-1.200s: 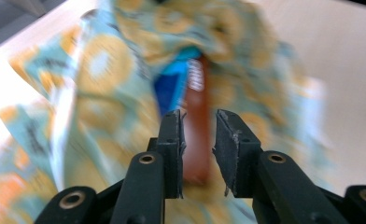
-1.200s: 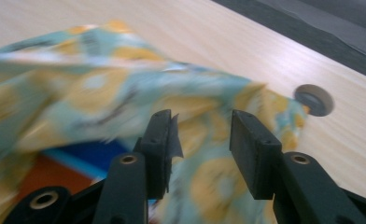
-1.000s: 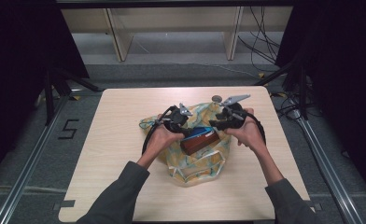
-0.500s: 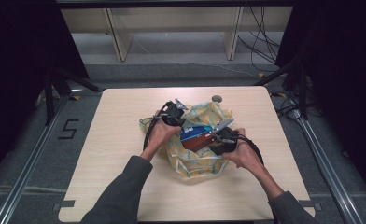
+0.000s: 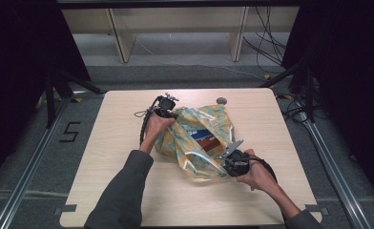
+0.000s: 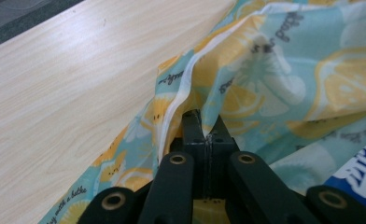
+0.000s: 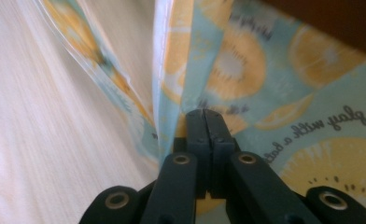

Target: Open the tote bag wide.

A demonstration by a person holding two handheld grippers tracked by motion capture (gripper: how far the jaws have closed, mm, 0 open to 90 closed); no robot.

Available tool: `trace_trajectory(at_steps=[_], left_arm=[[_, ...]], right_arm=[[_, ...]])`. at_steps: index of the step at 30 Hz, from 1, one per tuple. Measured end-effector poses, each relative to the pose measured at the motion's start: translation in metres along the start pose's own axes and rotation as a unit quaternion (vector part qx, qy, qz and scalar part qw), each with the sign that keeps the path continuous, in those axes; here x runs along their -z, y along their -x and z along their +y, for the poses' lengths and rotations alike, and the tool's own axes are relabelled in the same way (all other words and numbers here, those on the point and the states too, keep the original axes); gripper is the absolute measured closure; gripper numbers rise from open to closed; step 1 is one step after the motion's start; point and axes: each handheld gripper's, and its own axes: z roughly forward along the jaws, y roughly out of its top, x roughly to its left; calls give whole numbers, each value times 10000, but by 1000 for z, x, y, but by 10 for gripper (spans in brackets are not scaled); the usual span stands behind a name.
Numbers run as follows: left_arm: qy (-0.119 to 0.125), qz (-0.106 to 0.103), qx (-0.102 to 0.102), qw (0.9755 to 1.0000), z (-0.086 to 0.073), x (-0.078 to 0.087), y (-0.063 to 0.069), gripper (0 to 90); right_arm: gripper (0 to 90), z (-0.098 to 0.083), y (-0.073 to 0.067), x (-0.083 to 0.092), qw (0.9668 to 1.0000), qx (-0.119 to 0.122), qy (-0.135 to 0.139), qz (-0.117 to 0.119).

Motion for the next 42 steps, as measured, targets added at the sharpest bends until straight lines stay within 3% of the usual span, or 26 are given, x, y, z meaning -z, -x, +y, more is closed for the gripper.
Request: trace_trajectory(at_steps=[1,2,3,4,5,6,9,11,14,15,16,17,18,21,23,24,25,26,30,31,33,35,36,39,41,42], left_arm=[[49,-29,-39,10000,1,1,2,884],[109,-93,-24,9999,2,3,5,867],[109,-93,-24,9999,2,3,5,841],[128,-210,-154,9996,6,8,13,824],[128,-210,-154,9996,6,8,13,805],[141,-126,-355,9992,10,16,21,767],[237,-72,-509,9984,11,27,31,606],[551,-187,-741,9955,5,50,50,554],[698,-313,-1041,9916,-9,65,71,537],[599,-505,-1221,9894,-17,63,80,543],[599,-505,-1221,9894,-17,63,80,562],[227,-746,-1511,9854,-25,53,88,597],[42,-760,-1623,9838,-29,47,89,632],[-147,-856,-1496,9849,-43,41,86,748],[-232,-1026,-1647,9807,-52,45,83,837],[-261,-1095,-1602,9806,-59,47,83,871],[-261,-1095,-1602,9806,-59,47,83,882],[-393,-1210,-1720,9768,-71,51,85,883],[-466,-1370,-1799,9730,-89,54,87,886],[-528,-1396,-1817,9720,-92,53,90,887],[-752,-1444,-2129,9634,-95,52,92,886],[-605,-1396,-2057,9667,-94,55,94,871],[-345,-1369,-1881,9719,-91,59,94,848],[167,-1261,-1812,9752,-66,70,93,821],[277,-1229,-1757,9764,-56,71,93,822],[254,-1222,-1748,9767,-44,70,93,820]], right_arm=[[900,3,1,5,9998,-61,150,-82],[898,9,8,10,9989,170,410,-155],[898,9,8,10,9989,170,410,-155],[888,24,12,22,9964,-213,741,-362],[888,33,17,26,9942,-277,892,-537],[888,41,24,28,9925,-128,934,-777],[888,56,37,24,9907,-81,1013,-905],[889,71,46,11,9925,-209,870,-836],[897,73,67,9,9885,-330,587,-1356],[897,72,73,8,9864,-523,604,-1438],[898,71,83,7,9848,-624,635,-1489],[898,70,87,7,9839,-728,591,-1519],[900,69,95,6,9824,-697,576,-1637],[900,66,110,-1,9786,-947,447,-1774],[900,64,119,-6,9785,-1017,365,-1756],[900,62,125,-9,9767,-1044,311,-1847],[900,61,130,-12,9772,-1147,297,-1761],[900,60,135,-14,9757,-1274,214,-1767],[900,57,151,-23,9732,-1648,324,-1571],[900,57,154,-25,9734,-1588,199,-1642],[900,58,155,-31,9726,-1679,190,-1596],[900,57,158,-32,9747,-1446,12,-1706],[900,59,156,-33,9747,-1531,120,-1623],[881,60,153,-14,9735,-1380,201,-1813],[880,63,149,-6,9731,-1397,340,-1803],[880,68,137,13,9748,-1394,689,-1600]])
